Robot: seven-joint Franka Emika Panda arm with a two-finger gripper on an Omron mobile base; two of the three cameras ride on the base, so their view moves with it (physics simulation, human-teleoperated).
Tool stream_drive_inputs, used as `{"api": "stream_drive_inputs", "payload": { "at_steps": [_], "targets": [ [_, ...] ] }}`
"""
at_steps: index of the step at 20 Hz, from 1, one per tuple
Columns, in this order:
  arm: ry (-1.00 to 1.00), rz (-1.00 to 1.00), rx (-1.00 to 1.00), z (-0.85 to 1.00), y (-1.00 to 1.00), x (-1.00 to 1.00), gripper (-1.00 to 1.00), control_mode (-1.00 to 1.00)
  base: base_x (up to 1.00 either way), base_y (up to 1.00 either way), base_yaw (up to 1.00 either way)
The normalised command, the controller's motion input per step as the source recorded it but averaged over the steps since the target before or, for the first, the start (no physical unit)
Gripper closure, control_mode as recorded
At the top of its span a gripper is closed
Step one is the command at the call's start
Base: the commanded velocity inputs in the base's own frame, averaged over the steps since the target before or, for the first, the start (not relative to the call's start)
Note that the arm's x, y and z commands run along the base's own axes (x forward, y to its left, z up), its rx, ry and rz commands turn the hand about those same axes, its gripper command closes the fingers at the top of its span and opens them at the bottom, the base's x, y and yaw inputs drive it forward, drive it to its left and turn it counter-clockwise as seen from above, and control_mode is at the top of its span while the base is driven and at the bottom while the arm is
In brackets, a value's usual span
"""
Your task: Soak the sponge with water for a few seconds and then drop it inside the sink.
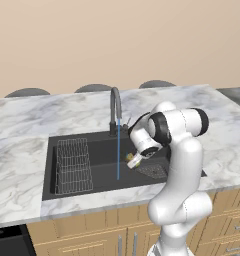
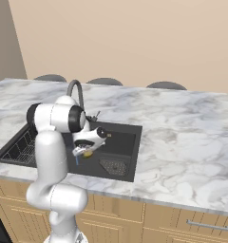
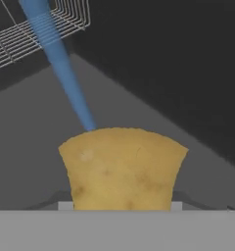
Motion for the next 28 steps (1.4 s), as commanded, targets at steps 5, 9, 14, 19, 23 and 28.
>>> {"api": "stream_drive_inputs", "payload": {
  "at_steps": [5, 9, 14, 19, 23, 28],
  "targets": [
    [0.47, -0.3, -0.01, 0.19, -0.51, 0.04, 1.0, -1.0, 0.0, 0.0, 0.0],
    [0.47, -0.3, -0.05, 0.14, -0.46, 0.1, 1.0, -1.0, 0.0, 0.0, 0.0],
    [0.25, -0.22, -0.1, 0.01, -0.14, 0.51, 1.0, -1.0, 0.0, 0.0, 0.0],
    [0.13, -0.18, -0.14, -0.03, -0.08, 0.58, 1.0, -1.0, 0.0, 0.0, 0.0],
    [0.0, -0.12, -0.03, -0.32, -0.19, 0.3, 1.0, -1.0, 0.0, 0.0, 0.0],
    [0.0, -0.07, 0.0, -0.51, -0.21, 0.33, 1.0, -1.0, 0.0, 0.0, 0.0]
  ]
}}
